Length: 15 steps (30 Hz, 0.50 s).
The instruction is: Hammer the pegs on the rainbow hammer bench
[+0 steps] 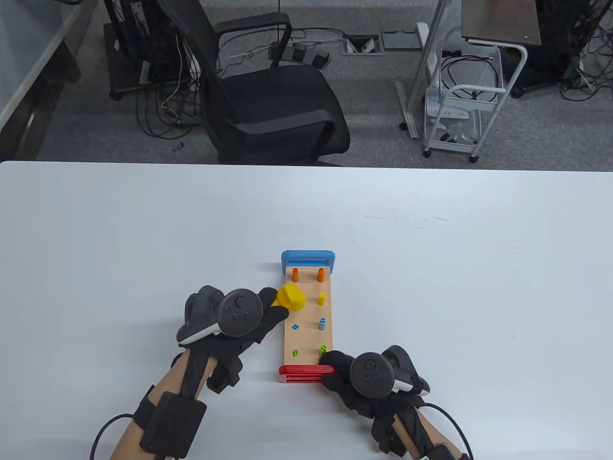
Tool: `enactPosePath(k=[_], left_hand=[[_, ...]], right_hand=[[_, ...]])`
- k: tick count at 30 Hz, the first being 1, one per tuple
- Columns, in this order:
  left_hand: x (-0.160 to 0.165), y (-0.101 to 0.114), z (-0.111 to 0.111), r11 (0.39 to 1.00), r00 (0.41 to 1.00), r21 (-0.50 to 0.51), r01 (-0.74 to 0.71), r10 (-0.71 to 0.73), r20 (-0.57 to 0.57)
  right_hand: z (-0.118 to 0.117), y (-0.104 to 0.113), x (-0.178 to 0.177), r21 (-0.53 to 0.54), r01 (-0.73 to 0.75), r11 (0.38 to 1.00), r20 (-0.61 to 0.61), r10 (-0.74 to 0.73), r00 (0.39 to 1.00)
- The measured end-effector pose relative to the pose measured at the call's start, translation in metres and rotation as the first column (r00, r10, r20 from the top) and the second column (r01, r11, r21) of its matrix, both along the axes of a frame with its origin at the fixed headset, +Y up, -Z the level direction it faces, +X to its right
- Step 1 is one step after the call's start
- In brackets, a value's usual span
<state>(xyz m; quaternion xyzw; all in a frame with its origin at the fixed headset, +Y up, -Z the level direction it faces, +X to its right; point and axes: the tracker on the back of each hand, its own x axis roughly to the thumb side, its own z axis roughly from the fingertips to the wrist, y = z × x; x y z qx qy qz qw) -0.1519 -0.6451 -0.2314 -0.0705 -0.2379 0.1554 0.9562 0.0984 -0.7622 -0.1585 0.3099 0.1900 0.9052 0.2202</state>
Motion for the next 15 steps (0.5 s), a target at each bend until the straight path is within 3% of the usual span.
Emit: enactPosePath(k=[3, 6, 8, 9, 10, 12, 15], left_hand=[[-0.003, 0.007, -0.008, 0.997, 0.997, 0.033, -0.071, 0.072, -0.029], [0.0, -0.008, -0.019, 0.999, 0.998, -0.013, -0.045, 0.044, -0.052], [0.008, -0.027, -0.026, 0.984, 0.987, -0.091, 0.152, -0.155, -0.033], [0.008, -0.033, -0.027, 0.941, 0.947, -0.12, 0.315, -0.32, -0.024], [0.01, -0.025, -0.026, 0.986, 0.987, -0.053, 0.158, -0.16, -0.033], [0.014, -0.013, -0.026, 0.957, 0.966, -0.136, 0.256, -0.26, -0.013], [0.014, 0.007, -0.021, 0.985, 0.984, 0.025, 0.173, -0.172, -0.041]], right_hand=[[0.0, 0.0, 0.0, 0.0, 0.001, 1.0, 0.0, -0.001, 1.0], [0.0, 0.0, 0.0, -0.001, 0.001, 1.0, -0.002, -0.001, 1.0], [0.0, 0.0, 0.0, -0.001, 0.0, 1.0, -0.002, 0.0, 1.0], [0.0, 0.0, 0.0, 0.0, 0.0, 1.0, -0.003, 0.0, 1.0], [0.0, 0.0, 0.0, 0.0, 0.0, 1.0, -0.004, 0.0, 1.0], [-0.001, 0.0, 0.0, -0.001, 0.001, 1.0, -0.005, -0.001, 1.0], [-0.001, 0.0, 0.0, -0.001, 0.001, 1.0, -0.005, -0.001, 1.0]])
